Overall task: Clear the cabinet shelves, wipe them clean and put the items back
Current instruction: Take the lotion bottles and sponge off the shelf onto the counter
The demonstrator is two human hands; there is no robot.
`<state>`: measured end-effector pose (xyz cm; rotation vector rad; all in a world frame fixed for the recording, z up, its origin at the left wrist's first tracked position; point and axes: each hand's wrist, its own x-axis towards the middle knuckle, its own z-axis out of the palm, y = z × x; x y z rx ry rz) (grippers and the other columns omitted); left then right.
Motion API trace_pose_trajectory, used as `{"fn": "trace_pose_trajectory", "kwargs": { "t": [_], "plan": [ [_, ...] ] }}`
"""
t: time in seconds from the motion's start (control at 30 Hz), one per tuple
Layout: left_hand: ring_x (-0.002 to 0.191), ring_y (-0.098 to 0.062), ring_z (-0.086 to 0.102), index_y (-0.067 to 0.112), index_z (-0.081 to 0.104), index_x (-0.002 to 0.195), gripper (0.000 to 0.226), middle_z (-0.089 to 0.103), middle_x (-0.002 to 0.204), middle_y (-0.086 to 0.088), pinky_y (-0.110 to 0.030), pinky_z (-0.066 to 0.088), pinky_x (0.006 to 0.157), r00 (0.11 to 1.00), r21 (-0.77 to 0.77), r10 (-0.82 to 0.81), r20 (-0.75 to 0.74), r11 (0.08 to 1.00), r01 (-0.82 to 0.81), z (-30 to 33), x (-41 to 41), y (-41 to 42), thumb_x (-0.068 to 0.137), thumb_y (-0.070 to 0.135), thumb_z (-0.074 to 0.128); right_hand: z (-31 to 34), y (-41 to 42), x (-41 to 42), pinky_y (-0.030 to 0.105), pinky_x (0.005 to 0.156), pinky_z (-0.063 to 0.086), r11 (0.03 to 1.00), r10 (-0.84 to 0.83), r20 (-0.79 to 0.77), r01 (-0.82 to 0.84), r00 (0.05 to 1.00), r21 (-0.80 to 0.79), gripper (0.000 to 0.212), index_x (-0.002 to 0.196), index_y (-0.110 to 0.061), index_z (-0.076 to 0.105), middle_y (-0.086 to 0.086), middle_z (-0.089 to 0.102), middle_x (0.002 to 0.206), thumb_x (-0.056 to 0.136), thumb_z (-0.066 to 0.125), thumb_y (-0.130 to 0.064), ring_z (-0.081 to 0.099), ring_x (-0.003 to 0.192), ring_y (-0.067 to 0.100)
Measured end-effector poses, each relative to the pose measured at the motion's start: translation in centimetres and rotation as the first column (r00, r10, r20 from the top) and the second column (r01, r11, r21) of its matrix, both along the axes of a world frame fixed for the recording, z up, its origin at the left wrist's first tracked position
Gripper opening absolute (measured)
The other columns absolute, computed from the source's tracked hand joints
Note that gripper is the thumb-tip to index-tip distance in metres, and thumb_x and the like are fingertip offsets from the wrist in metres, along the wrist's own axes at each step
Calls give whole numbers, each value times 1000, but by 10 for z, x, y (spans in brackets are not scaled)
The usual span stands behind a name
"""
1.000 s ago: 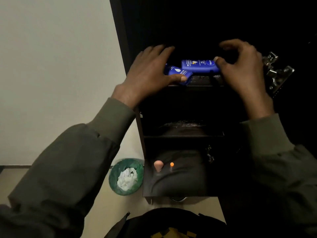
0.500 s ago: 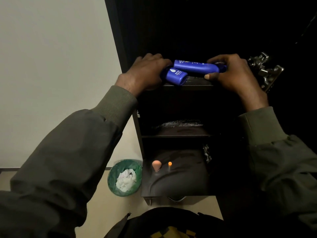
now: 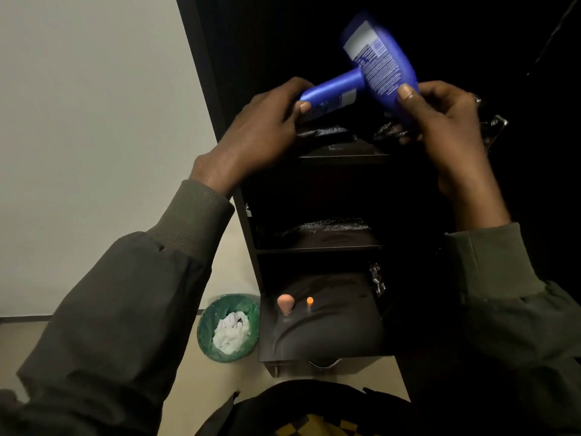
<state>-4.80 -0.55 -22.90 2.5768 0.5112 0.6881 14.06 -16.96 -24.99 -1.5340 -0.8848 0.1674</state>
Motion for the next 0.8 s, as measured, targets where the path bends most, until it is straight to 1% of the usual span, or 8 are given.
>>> {"fn": "trace_pose_trajectory", "kwargs": {
  "t": [0.07,0.2,0.3,0.4,0.57,0.63,0.73,0.8],
  "plan": [
    [103,-14,60,22,52,131,32,60,124,0,-15,49,72,995,-108,-9,101,994,20,1,-6,-9,105,32,37,4,-7,-4,21,57,49,999,29,-49,-27,998,29,29,110,-11,66,1,72,93,92,64,-34,62,70,8],
    [76,-16,66,16,60,121,31,67,104,0,-24,53,55,971,-406,63,231,913,37,-5,-21,-32,105,32,38,9,-19,-15,23,58,49,992,105,-153,-94,983,81,19,104,-15,66,2,72,94,91,67,-28,63,68,14],
    [64,-6,60,14,64,114,32,71,86,3,-17,46,50,962,-569,122,246,821,41,-7,-29,-47,105,33,40,9,-27,-24,24,62,51,989,129,-213,-109,968,102,15,100,-18,67,4,72,95,89,69,-28,64,72,15],
    [67,-21,52,16,70,100,33,75,78,-3,-20,38,50,968,-723,147,204,689,48,-5,-39,-52,101,39,47,6,-31,-36,22,61,53,986,161,-282,-139,946,98,12,94,-18,67,3,72,88,92,65,-29,67,69,15],
    [82,-24,52,15,66,117,33,73,98,-12,-22,40,57,986,-805,106,128,592,41,-12,-52,-50,88,30,70,-7,-34,-52,21,60,51,973,220,-334,-232,917,4,30,104,-11,72,12,76,89,95,57,-35,67,68,16],
    [84,-23,56,18,65,117,34,71,104,-6,-24,45,60,991,-793,97,92,609,14,-16,-54,-51,85,25,74,-14,-32,-57,22,61,51,960,252,-368,-280,895,-24,26,104,-13,72,14,76,91,95,57,-32,65,65,16],
    [88,-23,61,23,68,107,24,71,97,5,-26,53,68,993,-772,99,69,635,-10,-20,-58,-54,84,22,74,-26,-28,-64,23,59,52,944,284,-416,-328,864,-39,17,104,-15,68,16,74,92,95,59,-26,62,59,15],
    [90,-29,66,21,69,105,24,74,97,0,-32,57,75,990,-747,121,73,664,-26,-21,-61,-56,81,21,76,-32,-25,-68,24,59,53,936,300,-445,-349,844,-32,14,103,-16,67,11,73,86,96,58,-23,63,58,15]
  ]
}}
